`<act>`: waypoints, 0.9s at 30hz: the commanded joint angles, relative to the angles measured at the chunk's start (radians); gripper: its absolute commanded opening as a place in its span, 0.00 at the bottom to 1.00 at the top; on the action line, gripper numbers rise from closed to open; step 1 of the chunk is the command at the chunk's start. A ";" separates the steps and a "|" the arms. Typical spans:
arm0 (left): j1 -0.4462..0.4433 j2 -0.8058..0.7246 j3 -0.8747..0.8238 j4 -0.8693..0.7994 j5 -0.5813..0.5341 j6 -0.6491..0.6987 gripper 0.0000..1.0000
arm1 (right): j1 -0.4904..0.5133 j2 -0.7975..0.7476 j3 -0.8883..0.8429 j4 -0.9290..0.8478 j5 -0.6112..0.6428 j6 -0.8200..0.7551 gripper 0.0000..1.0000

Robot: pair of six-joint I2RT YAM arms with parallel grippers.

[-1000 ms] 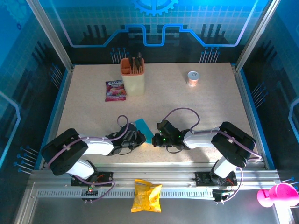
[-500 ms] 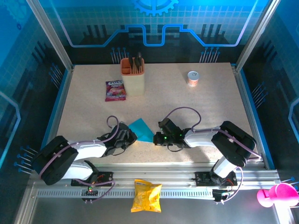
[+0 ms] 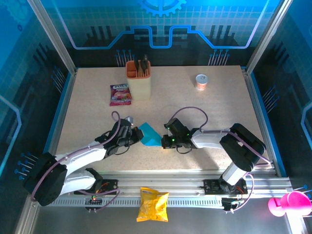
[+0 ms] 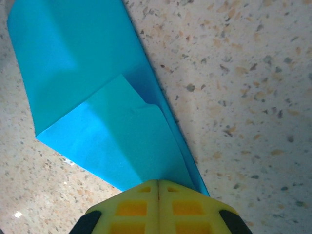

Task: Fold a paper plane with a square sheet of paper (pick it up from the middle)
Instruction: Third fold the triangle at the center of the table.

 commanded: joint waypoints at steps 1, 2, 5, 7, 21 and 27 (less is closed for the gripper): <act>-0.017 0.096 0.045 0.032 0.139 0.064 0.02 | -0.015 0.022 0.033 -0.118 0.021 -0.073 0.00; -0.026 0.132 0.051 0.057 0.152 0.062 0.02 | -0.016 0.023 0.036 -0.119 0.019 -0.073 0.00; -0.049 0.212 0.063 0.118 0.178 0.048 0.01 | -0.017 0.027 0.042 -0.114 0.017 -0.062 0.00; -0.066 0.242 0.060 0.146 0.176 0.041 0.01 | -0.016 0.034 0.041 -0.106 0.012 -0.054 0.00; -0.081 0.295 -0.038 0.163 0.064 0.020 0.00 | -0.015 -0.069 0.074 -0.115 -0.008 0.009 0.00; -0.081 0.293 -0.069 0.177 0.035 -0.013 0.00 | 0.017 -0.141 0.076 -0.085 0.055 0.125 0.00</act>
